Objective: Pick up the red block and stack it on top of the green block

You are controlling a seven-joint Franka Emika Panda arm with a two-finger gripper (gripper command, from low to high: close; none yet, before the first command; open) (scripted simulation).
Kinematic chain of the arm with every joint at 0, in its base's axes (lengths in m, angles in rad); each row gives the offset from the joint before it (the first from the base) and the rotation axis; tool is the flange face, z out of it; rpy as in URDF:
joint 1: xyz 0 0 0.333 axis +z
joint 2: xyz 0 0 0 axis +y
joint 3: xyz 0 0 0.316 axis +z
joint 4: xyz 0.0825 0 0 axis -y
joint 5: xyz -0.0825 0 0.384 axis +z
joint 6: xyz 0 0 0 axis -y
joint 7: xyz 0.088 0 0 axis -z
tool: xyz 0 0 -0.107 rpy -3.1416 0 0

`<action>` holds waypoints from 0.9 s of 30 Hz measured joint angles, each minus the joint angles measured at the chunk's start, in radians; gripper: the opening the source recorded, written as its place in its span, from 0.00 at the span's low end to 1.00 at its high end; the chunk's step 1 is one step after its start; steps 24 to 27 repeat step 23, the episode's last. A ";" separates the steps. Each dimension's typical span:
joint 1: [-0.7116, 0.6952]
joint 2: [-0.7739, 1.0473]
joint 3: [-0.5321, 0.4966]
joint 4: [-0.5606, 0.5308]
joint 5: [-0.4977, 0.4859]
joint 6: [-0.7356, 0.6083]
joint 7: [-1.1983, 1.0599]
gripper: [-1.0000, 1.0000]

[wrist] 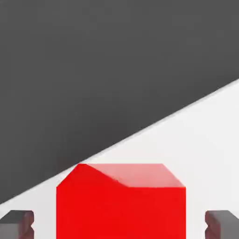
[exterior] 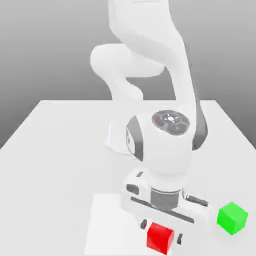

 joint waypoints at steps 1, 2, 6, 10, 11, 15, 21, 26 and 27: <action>0.000 0.000 0.000 0.000 0.000 0.001 0.000 0.00; 0.000 0.000 0.000 0.000 0.000 0.001 0.000 0.00; -0.011 -0.048 0.017 -0.008 0.026 -0.038 -0.018 0.00; -0.005 -0.165 0.080 -0.022 0.077 -0.142 -0.083 0.00; 0.019 -0.179 0.109 -0.020 0.077 -0.159 -0.106 0.00; 0.120 -0.214 0.233 -0.007 0.068 -0.213 -0.200 0.00; 0.215 -0.074 0.205 0.015 -0.072 -0.110 -0.139 1.00; 0.215 -0.074 0.205 0.015 -0.072 -0.110 -0.139 1.00; 0.215 -0.074 0.205 0.015 -0.072 -0.110 -0.139 1.00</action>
